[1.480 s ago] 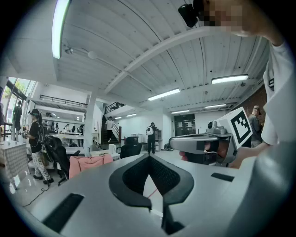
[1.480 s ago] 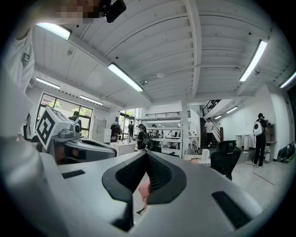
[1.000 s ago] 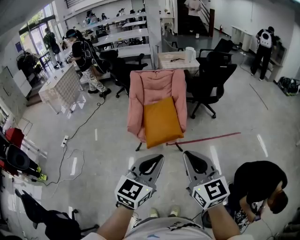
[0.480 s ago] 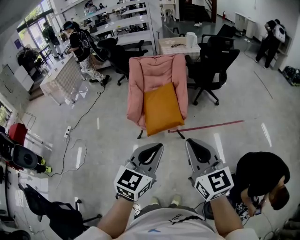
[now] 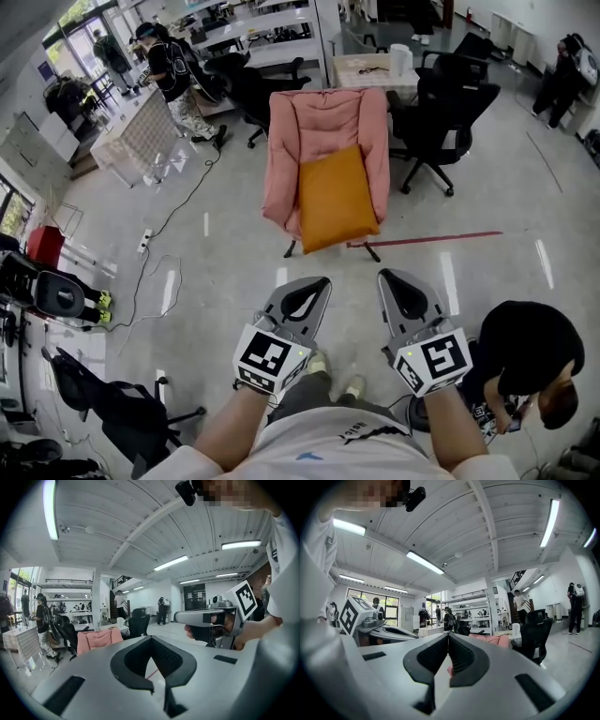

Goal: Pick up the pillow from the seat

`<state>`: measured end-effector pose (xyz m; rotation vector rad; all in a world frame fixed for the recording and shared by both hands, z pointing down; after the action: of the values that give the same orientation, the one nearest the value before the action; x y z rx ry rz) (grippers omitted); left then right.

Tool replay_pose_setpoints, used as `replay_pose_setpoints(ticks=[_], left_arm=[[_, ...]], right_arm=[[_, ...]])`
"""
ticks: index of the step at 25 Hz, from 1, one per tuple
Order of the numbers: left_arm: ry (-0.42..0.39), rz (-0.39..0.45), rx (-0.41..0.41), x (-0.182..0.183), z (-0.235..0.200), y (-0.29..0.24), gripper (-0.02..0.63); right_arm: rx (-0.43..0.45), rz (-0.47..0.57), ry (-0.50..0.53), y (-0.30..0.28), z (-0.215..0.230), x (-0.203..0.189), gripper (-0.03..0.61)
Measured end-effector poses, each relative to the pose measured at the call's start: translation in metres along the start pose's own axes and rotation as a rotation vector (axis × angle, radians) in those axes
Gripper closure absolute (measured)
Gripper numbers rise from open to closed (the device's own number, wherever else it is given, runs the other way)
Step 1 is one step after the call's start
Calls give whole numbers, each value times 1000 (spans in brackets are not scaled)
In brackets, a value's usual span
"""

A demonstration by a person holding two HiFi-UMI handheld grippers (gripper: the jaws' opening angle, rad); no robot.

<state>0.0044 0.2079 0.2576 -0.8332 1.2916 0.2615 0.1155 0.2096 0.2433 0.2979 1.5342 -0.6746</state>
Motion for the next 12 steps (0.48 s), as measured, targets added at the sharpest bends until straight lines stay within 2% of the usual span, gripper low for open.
replay_pose_setpoints(ticks=[6,12], left_arm=[[25,-16,-7,-15,-23,-28,604],[47,-13,-29,-21,-74,-64,604]], right_arm=[[-1,-33,-1,-34,12,-14,565],[-24,-71,6,-93,29,-15,565]])
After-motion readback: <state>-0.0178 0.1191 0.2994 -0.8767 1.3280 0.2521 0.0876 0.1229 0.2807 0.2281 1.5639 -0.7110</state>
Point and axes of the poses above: the fingertips, and each gripper's own axes: y backward along the fingers, z to its right, x out of its top, the point moved 2 cm from there along y, backward along the fingers, and after that the axes turned 12 degrees about -z, right-handed, at the moved point
